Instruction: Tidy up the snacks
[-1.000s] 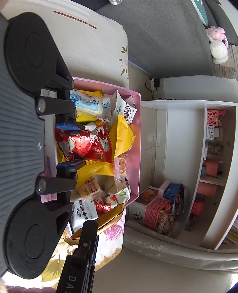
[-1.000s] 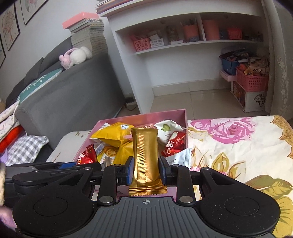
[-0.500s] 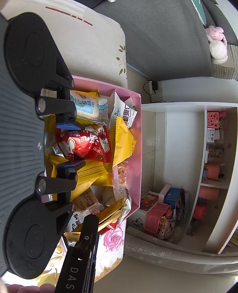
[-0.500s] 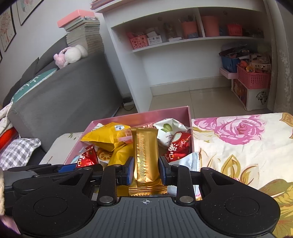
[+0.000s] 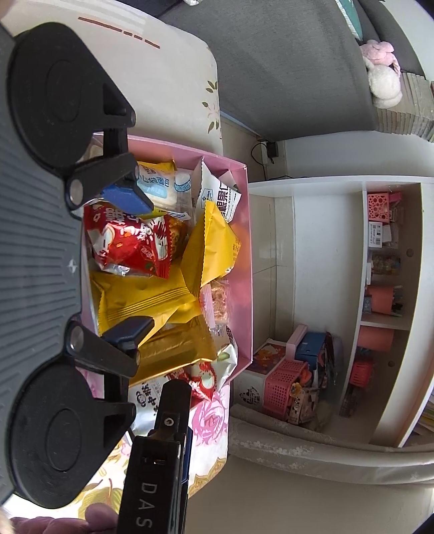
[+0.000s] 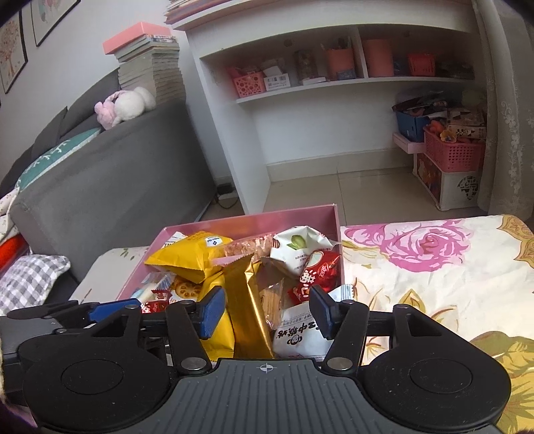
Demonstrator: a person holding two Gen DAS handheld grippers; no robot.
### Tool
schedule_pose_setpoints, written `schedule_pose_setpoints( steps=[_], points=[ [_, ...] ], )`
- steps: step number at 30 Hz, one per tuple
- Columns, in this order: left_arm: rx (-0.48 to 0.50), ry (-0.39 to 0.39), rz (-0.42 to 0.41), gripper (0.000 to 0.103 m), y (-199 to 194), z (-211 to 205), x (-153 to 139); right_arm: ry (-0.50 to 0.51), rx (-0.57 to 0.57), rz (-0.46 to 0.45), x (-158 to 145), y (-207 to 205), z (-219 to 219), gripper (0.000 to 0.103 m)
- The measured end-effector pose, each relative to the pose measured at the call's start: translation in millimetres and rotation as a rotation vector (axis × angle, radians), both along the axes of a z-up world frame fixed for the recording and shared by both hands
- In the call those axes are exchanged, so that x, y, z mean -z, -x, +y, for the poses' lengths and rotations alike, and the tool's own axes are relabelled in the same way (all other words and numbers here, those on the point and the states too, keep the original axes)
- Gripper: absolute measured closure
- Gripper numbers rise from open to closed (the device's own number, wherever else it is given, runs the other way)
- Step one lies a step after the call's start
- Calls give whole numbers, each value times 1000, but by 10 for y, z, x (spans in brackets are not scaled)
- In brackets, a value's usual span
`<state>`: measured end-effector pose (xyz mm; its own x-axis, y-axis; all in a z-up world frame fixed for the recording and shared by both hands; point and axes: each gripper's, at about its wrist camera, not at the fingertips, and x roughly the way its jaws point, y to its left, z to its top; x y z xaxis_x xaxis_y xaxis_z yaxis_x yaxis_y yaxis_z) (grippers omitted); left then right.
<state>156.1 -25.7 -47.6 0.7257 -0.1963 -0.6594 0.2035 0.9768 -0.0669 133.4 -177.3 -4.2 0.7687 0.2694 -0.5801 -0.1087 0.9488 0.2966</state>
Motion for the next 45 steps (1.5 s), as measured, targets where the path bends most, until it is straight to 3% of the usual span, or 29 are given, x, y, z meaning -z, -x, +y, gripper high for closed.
schedule_pose_setpoints(
  steps=[20,29,36,45],
  points=[
    [-64,-32,75,0,692,185,-331,68,71,95,-427,745,2,10],
    [-141,-59,108,0,920,255,-381,101,117,132,-469,1046,99,5],
    [-180,-104,83,0,1056,266,-435,202,100,128,-441,1188,232,5],
    [-188,-94,121,0,1067,296,-408,193,127,157,-379,1168,208,5]
  ],
)
